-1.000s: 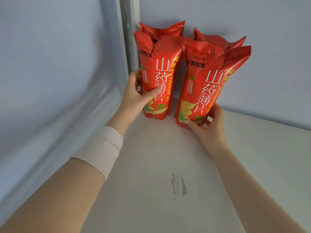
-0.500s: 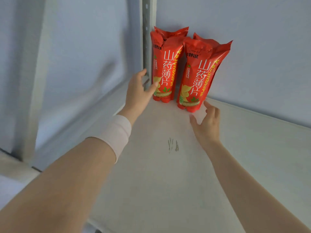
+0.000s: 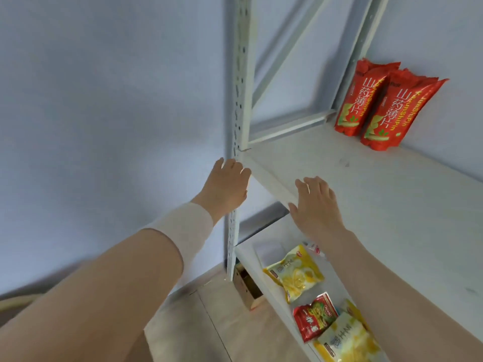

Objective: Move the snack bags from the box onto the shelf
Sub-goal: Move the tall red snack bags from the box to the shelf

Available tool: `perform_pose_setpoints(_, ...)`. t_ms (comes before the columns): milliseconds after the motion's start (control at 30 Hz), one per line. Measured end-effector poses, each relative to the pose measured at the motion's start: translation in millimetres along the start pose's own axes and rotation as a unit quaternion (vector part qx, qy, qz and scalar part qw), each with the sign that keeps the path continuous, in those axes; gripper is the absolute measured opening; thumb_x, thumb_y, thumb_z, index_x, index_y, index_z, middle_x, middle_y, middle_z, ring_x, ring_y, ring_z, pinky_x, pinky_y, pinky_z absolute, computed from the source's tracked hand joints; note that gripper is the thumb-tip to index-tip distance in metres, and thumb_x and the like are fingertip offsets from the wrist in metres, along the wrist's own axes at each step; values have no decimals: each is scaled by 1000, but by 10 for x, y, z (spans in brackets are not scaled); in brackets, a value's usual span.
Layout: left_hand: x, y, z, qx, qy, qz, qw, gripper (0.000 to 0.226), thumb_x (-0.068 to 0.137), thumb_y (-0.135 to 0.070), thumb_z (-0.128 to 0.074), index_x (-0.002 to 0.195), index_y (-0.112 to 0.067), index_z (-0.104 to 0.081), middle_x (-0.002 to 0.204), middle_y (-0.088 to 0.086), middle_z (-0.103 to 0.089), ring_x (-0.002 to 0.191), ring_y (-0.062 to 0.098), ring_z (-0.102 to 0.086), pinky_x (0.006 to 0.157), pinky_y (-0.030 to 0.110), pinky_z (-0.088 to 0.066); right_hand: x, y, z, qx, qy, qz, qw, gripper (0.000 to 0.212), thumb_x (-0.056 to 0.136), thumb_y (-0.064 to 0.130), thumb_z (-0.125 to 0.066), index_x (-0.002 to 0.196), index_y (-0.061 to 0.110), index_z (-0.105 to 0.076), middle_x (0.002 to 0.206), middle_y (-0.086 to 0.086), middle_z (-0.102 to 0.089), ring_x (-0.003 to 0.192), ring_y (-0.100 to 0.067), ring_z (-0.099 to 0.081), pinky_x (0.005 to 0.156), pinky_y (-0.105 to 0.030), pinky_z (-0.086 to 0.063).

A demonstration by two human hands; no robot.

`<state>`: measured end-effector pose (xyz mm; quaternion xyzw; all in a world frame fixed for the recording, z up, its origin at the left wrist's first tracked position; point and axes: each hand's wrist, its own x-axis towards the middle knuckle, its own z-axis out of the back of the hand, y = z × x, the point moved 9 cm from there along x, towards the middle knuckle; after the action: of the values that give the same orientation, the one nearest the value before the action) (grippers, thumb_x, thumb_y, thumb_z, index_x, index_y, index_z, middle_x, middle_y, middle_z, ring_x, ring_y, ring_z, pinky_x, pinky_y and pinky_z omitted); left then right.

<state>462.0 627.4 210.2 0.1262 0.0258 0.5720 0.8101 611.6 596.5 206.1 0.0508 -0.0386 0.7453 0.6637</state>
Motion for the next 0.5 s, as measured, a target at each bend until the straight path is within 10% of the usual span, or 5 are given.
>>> perform_pose_setpoints(300, -2490, 1342, -670, -6, 53, 144, 988, 43, 91, -18, -48, 133, -10, -48, 134, 12, -51, 134, 30, -37, 111, 44, -23, -1100, 2324, -396, -33, 42, 173, 984, 56, 97, 33, -41, 144, 7, -24, 149, -13, -29, 141, -31, -19, 114, -41, -17)
perform_pose_setpoints(500, -4588, 2045, -1414, -48, 161, 222, 961, 45, 94, -31, -44, 135, -12, -42, 138, 10, -45, 131, 29, -36, 111, 42, -22, -2287, 3899, -1144, -12, 110, 247, 963, 53, 61, 15, -82, 107, -3, -65, 103, -22, -66, 102, -44, -61, 84, -52, -52)
